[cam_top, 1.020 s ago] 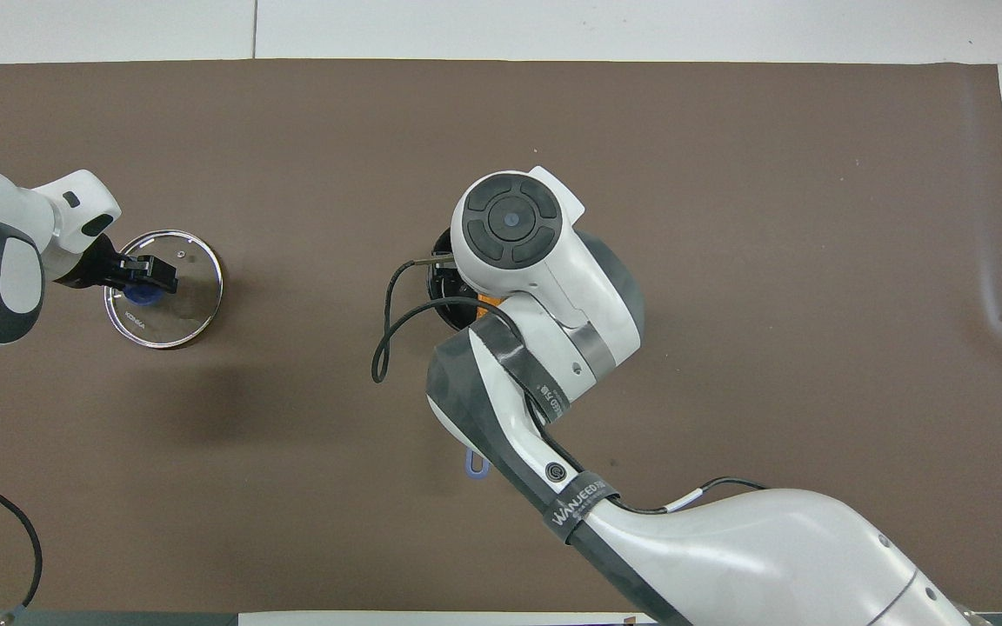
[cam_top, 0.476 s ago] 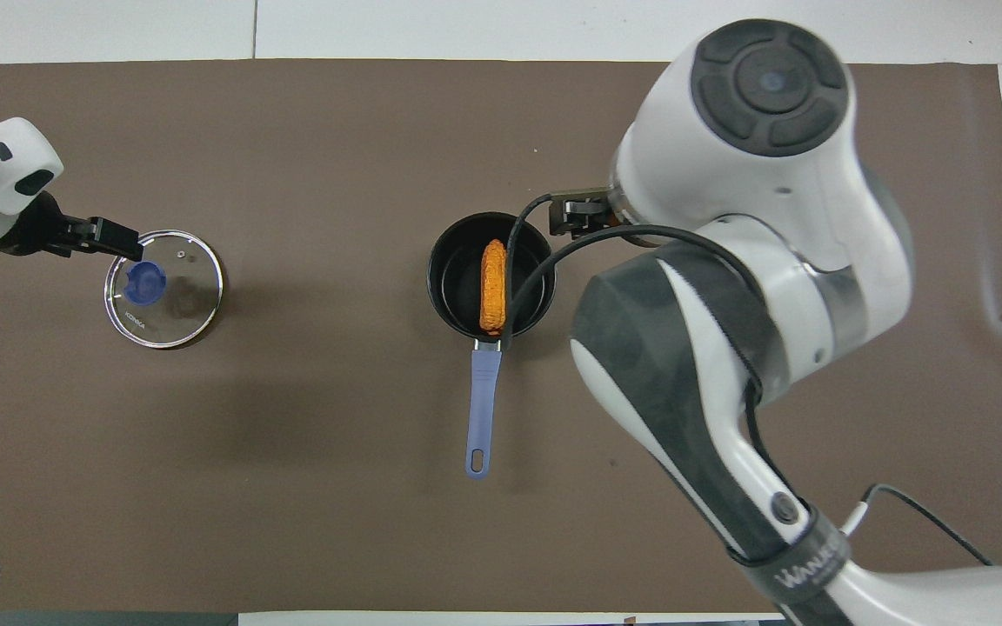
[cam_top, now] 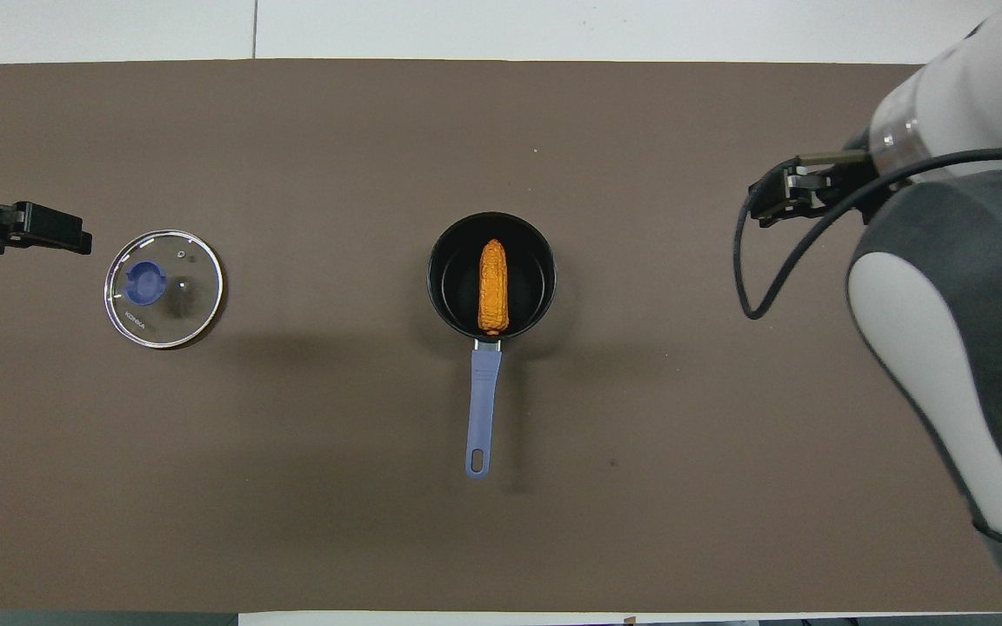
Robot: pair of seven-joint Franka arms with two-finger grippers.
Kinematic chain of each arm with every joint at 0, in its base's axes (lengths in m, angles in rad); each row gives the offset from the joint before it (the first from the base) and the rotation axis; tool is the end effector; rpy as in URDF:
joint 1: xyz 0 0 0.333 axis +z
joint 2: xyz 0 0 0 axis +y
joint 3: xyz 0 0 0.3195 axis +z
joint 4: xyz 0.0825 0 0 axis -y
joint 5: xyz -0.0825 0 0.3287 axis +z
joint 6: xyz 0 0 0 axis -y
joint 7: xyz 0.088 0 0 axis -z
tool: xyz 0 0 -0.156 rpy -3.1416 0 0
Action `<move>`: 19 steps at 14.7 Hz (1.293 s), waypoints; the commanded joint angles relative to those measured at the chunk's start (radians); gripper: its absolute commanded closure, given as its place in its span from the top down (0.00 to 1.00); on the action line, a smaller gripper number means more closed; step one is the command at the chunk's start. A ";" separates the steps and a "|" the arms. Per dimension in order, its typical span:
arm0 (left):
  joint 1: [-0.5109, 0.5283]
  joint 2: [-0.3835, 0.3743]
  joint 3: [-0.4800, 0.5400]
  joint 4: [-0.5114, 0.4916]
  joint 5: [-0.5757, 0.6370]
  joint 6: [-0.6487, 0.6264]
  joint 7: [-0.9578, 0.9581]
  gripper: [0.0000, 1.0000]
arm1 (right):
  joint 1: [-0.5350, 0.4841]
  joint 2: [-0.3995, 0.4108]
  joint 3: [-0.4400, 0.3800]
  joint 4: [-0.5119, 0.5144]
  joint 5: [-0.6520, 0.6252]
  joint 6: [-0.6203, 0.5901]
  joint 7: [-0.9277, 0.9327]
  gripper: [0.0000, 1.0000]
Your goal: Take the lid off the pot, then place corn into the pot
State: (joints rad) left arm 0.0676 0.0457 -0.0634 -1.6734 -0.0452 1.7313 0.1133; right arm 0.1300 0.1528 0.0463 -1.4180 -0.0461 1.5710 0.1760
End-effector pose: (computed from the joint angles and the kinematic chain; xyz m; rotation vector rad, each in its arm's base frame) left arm 0.5242 -0.0035 0.5267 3.0907 -0.1579 0.0233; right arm 0.5400 0.0870 0.5629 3.1032 -0.0004 0.0112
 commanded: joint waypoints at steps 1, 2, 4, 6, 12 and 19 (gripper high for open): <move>-0.018 -0.072 0.007 -0.019 0.004 -0.073 -0.023 1.00 | -0.087 -0.024 0.014 -0.038 0.011 -0.031 -0.091 1.00; -0.020 -0.087 0.005 -0.022 0.011 -0.096 -0.036 1.00 | -0.110 -0.032 0.014 -0.047 0.011 -0.035 -0.093 1.00; -0.032 -0.108 0.002 -0.026 0.016 -0.136 -0.078 1.00 | -0.145 -0.051 0.014 -0.084 0.011 -0.035 -0.111 1.00; -0.090 -0.124 0.013 -0.057 0.031 -0.156 -0.115 1.00 | -0.170 -0.093 0.012 -0.159 0.011 -0.034 -0.128 1.00; -0.126 -0.104 0.016 0.003 0.054 -0.130 -0.164 1.00 | -0.243 -0.110 0.012 -0.148 0.011 -0.071 -0.179 1.00; -0.124 -0.109 0.013 -0.012 0.044 -0.162 -0.169 1.00 | -0.260 -0.125 0.011 -0.170 0.022 -0.055 -0.214 1.00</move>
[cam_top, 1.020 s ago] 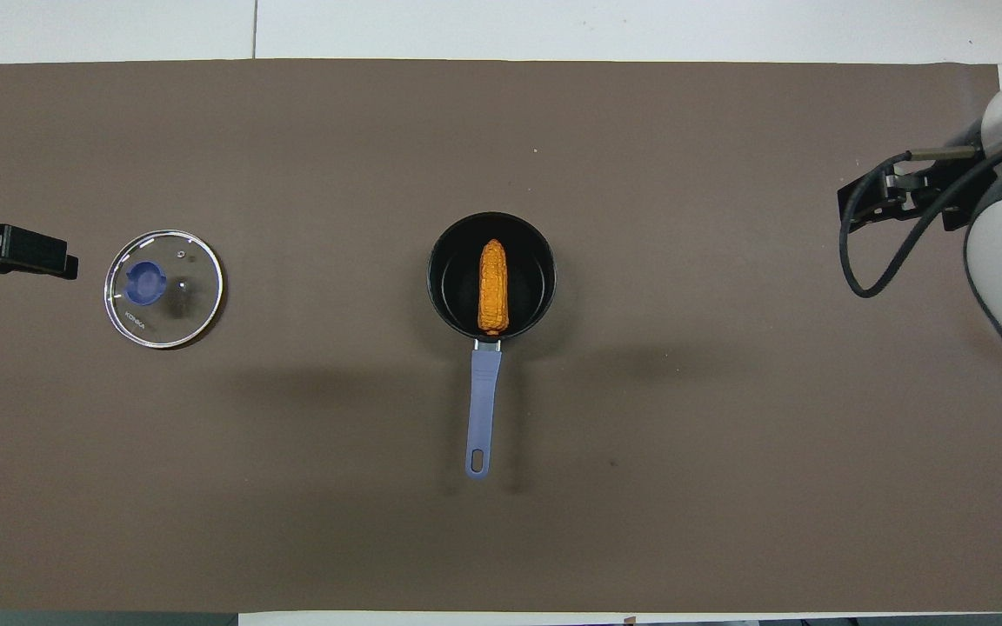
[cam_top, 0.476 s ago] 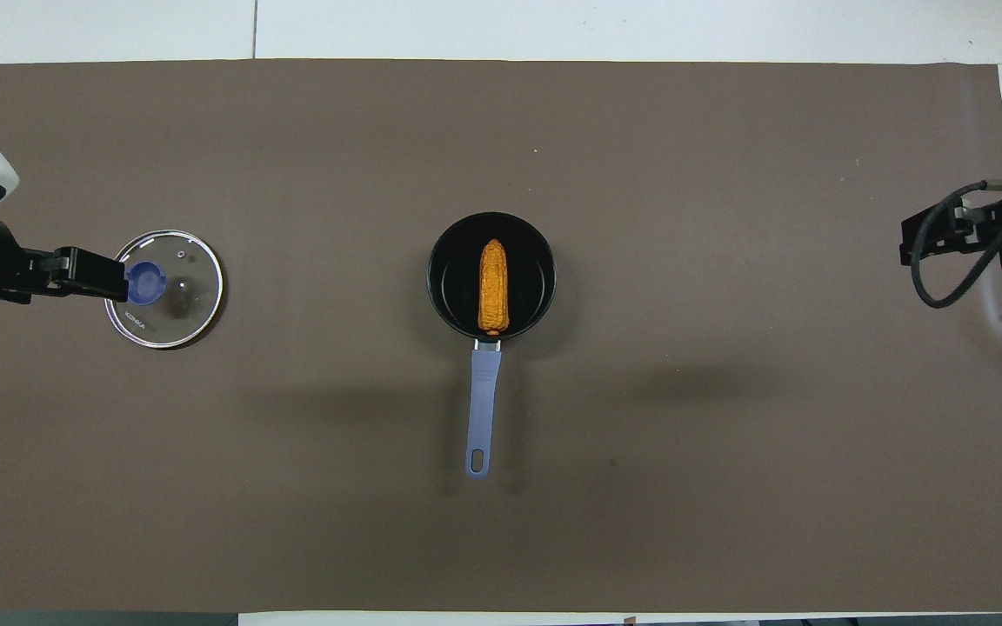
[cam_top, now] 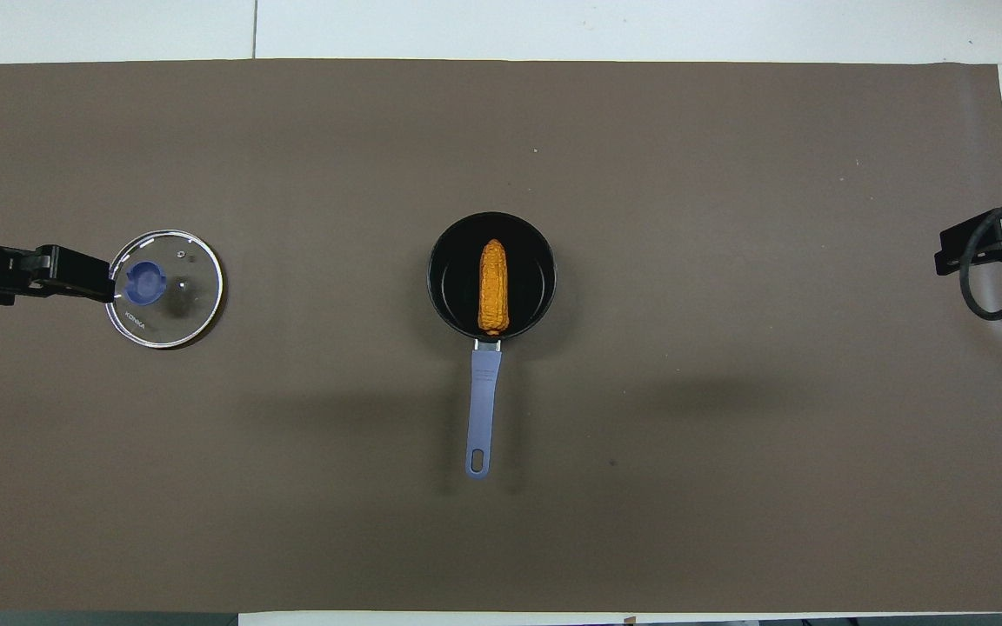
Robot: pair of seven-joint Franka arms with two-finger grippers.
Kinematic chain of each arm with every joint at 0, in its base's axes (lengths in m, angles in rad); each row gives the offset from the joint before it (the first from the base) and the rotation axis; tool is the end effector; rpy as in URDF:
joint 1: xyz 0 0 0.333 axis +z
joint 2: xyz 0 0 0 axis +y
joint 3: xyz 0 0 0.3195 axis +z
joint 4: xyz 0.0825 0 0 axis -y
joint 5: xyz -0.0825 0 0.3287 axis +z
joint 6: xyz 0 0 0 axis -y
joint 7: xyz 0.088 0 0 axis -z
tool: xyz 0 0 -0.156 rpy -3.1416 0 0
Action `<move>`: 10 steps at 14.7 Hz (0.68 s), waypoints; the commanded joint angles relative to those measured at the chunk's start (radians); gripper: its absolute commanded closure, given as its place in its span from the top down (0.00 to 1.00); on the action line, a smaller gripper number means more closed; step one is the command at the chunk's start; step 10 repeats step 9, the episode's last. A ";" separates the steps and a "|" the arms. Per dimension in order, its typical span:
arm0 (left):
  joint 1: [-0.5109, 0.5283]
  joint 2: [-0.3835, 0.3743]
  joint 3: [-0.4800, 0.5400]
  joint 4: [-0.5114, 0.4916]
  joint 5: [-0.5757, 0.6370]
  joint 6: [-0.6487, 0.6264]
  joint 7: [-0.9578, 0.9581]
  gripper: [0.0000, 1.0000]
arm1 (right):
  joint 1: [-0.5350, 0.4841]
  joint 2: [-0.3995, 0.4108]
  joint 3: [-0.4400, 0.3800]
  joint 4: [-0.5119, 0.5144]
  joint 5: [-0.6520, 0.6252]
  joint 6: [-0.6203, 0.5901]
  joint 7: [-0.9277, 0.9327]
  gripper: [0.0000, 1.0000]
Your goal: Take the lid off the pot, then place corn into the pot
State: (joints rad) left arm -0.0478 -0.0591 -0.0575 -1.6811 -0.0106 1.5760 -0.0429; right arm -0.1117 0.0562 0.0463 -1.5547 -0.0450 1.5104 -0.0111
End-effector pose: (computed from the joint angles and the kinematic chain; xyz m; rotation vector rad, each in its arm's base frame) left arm 0.4738 -0.0525 0.5625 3.1355 -0.0971 -0.0730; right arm 0.5024 -0.0408 0.5527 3.0979 -0.0847 -0.1582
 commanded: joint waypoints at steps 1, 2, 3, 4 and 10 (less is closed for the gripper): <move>-0.009 -0.004 0.007 -0.005 0.009 -0.005 -0.012 1.00 | -0.020 -0.029 0.010 -0.024 0.025 0.001 -0.027 1.00; -0.007 -0.004 0.007 -0.005 0.009 -0.005 -0.011 1.00 | -0.020 -0.029 0.010 -0.025 0.027 0.002 -0.029 1.00; -0.006 -0.004 0.007 -0.005 0.009 -0.005 -0.011 1.00 | -0.020 -0.033 0.010 -0.034 0.031 0.008 -0.029 1.00; -0.006 -0.004 0.007 -0.005 0.009 -0.007 -0.011 1.00 | -0.020 -0.039 0.010 -0.044 0.031 0.017 -0.029 1.00; -0.006 -0.004 0.004 -0.003 0.009 -0.010 -0.015 1.00 | -0.037 -0.042 0.010 -0.068 0.037 0.048 -0.027 1.00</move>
